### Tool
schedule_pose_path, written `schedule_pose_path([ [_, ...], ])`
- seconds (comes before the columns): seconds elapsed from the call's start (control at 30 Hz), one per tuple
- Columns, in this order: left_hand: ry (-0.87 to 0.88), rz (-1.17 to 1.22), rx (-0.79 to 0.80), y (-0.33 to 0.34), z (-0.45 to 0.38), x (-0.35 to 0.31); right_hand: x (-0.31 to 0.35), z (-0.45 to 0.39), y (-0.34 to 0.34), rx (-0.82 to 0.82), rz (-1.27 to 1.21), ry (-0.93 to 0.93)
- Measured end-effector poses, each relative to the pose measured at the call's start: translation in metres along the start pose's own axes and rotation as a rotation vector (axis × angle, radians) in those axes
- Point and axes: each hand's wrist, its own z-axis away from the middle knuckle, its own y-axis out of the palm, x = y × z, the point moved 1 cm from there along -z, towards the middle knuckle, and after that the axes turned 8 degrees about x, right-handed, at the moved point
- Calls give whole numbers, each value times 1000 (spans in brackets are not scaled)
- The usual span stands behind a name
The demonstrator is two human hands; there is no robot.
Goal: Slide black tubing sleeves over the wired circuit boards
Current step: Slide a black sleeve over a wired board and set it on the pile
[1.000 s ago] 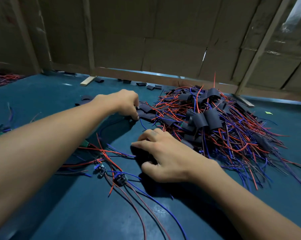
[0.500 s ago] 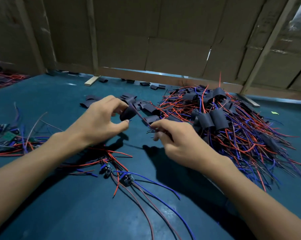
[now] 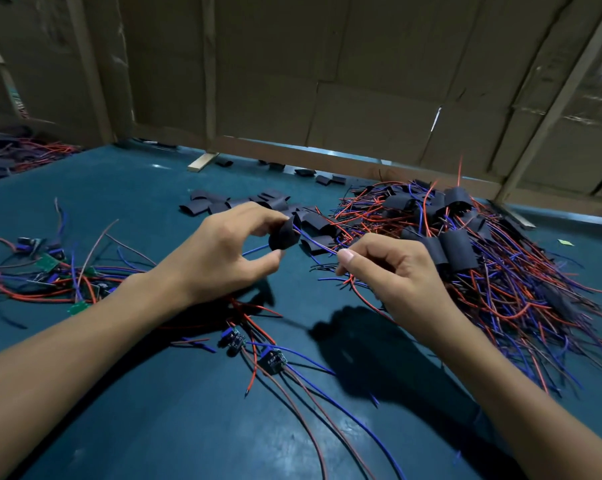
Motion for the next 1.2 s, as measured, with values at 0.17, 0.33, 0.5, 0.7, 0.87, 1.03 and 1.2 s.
schedule_pose_path([
  [0.17,77,-33,13,-2,1,0,-2,-1,-1,-38,25,0],
  [0.33,117,-27,13,-1,0,-1,-3,-1,-2,-67,23,1],
  [0.5,141,6,-6,-1,-1,-2,-2,-1,-3,-101,3,5],
  [0.7,179,-112,18,-1,0,-5,2,1,1,-80,129,-24],
  [0.87,241,-359,28,-9,-1,-6,2,1,3,25,216,-21],
  [1.03,289,-513,33,-13,-3,-11,4,1,1,64,221,1],
  [1.2,289,-592,120,-8,-4,-17,2,-1,2,68,205,70],
])
